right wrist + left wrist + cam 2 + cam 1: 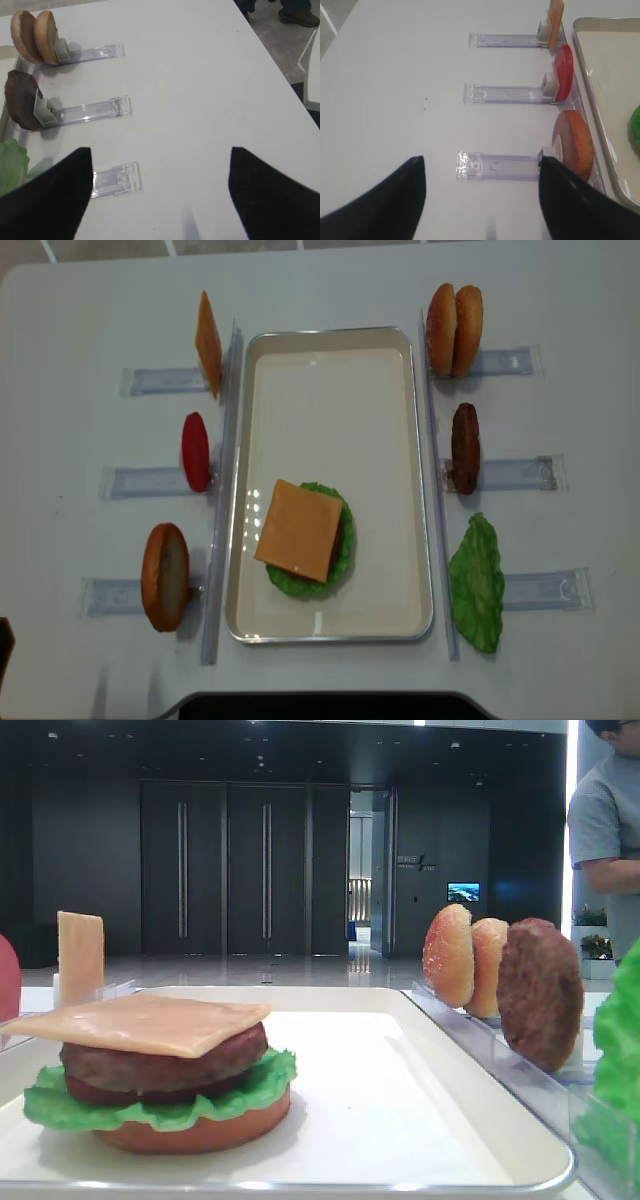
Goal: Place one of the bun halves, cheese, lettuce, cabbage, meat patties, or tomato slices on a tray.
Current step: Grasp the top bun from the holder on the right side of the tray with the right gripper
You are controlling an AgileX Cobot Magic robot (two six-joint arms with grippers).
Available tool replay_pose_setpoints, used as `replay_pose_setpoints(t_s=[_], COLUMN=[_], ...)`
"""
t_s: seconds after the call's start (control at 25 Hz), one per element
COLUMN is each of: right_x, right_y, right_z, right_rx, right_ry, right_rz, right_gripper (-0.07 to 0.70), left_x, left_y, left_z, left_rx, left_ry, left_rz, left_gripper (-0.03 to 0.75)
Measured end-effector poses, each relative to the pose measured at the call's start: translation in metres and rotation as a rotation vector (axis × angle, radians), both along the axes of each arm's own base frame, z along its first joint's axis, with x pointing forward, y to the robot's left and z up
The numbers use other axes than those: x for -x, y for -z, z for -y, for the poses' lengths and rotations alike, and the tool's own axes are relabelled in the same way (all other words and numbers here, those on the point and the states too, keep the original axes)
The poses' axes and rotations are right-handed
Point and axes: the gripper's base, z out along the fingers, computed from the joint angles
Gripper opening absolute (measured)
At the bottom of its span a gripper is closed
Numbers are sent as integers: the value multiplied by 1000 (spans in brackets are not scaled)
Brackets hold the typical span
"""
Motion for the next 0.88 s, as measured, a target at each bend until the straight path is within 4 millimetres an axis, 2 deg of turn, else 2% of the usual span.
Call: replay_pose_setpoints(t_s=[0.36, 0.44, 0.64, 0.88], right_x=[-1, -7, -42, -95], right_y=[0, 0, -8, -36], right_z=[0, 1, 2, 5], right_rx=[0, -4, -38, -37], right_ry=[0, 0, -9, -57], right_rz=[-4, -49, -247, -462], right_gripper=[533, 533, 533, 533], left_x=[0, 0, 0, 0], left_y=[0, 0, 0, 0], left_z=[0, 0, 0, 0], left_rx=[-1, -2, -2, -2], left_ry=[0, 1, 1, 1], left_rz=[0, 0, 0, 0], left_gripper=[534, 534, 534, 534])
